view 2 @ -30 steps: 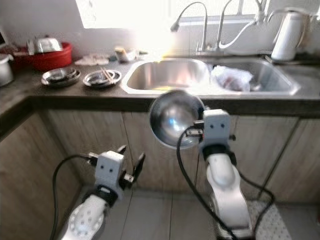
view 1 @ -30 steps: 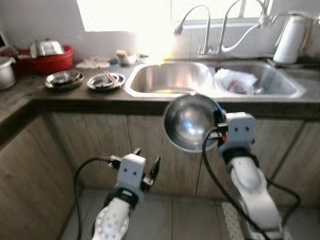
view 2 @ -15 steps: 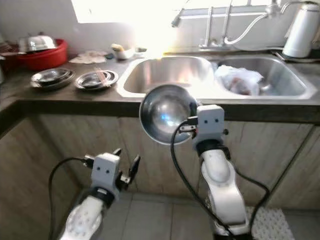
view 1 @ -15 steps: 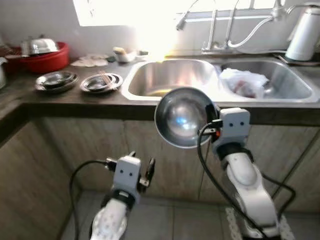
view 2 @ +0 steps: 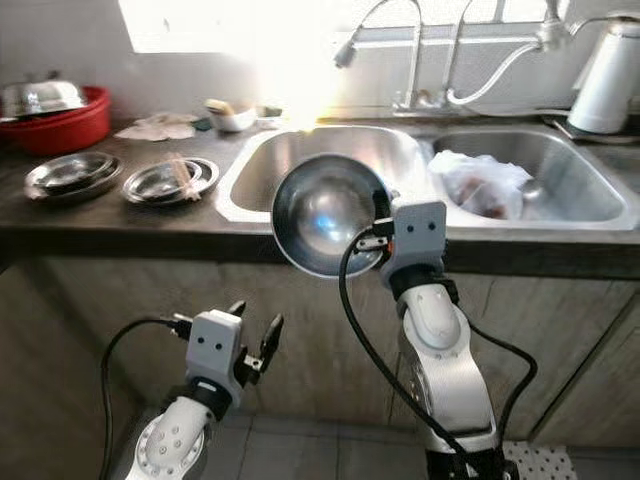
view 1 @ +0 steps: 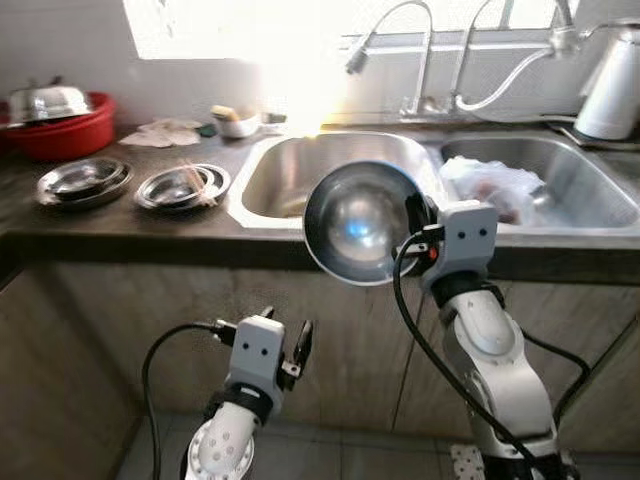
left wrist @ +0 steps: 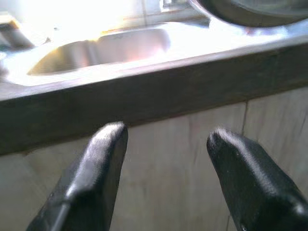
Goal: Kitchen organization
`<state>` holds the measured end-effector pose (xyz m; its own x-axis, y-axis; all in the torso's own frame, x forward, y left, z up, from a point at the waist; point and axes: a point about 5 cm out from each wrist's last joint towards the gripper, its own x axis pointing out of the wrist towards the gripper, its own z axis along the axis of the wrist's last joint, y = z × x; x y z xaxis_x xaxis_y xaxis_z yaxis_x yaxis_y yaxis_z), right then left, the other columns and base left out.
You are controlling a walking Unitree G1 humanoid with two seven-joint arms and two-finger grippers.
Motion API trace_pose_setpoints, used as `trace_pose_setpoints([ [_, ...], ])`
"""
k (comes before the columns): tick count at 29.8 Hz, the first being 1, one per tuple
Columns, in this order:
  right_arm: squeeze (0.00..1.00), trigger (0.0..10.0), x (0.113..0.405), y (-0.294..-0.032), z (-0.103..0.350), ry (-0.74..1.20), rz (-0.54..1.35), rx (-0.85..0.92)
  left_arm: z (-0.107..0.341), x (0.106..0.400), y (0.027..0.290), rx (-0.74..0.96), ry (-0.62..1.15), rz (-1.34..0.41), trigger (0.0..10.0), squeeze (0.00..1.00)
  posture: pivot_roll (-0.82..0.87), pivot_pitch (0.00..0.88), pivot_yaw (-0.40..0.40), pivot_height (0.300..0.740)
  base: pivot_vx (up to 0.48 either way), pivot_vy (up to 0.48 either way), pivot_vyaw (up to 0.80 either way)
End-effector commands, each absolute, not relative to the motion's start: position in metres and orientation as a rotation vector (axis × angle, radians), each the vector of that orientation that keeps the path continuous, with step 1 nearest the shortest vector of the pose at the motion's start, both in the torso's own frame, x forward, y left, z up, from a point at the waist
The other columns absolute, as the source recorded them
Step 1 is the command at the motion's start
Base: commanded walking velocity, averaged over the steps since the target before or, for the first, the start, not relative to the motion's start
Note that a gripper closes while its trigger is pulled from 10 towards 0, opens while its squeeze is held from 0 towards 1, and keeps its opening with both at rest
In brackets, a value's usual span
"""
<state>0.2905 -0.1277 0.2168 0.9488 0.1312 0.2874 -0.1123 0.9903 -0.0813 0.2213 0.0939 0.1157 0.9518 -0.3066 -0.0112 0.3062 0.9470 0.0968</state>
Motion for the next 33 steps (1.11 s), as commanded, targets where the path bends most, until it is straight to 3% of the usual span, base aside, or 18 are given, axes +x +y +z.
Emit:
trace_pose_setpoints([
  [1,0.00,10.0,0.293,-0.125,0.224,-0.322,0.146,-0.060,0.118,0.221,0.093,0.102,-0.014,-0.318,10.0,0.00,0.01,0.012,0.000,0.740,0.368,0.000,0.46],
  [6,0.00,10.0,0.297,-0.124,0.226,-0.325,0.155,-0.062,0.118,0.221,0.093,0.101,-0.015,-0.316,10.0,0.00,0.01,0.011,-0.003,0.740,0.367,0.000,0.77],
  [20,0.00,10.0,0.308,-0.130,0.228,-0.309,0.155,-0.085,0.116,0.222,0.091,0.099,-0.012,-0.318,10.0,0.00,0.00,0.003,-0.009,0.740,0.368,0.000,0.00],
  [25,0.00,10.0,0.310,-0.127,0.225,-0.288,0.180,-0.118,0.116,0.222,0.090,0.096,-0.013,-0.319,10.0,0.00,0.00,0.000,-0.014,0.740,0.369,0.000,0.78],
  [33,0.00,10.0,0.322,-0.132,0.218,-0.206,0.174,-0.128,0.112,0.220,0.088,0.087,0.009,-0.329,10.0,0.00,0.00,0.000,-0.024,0.740,0.224,0.000,0.00],
])
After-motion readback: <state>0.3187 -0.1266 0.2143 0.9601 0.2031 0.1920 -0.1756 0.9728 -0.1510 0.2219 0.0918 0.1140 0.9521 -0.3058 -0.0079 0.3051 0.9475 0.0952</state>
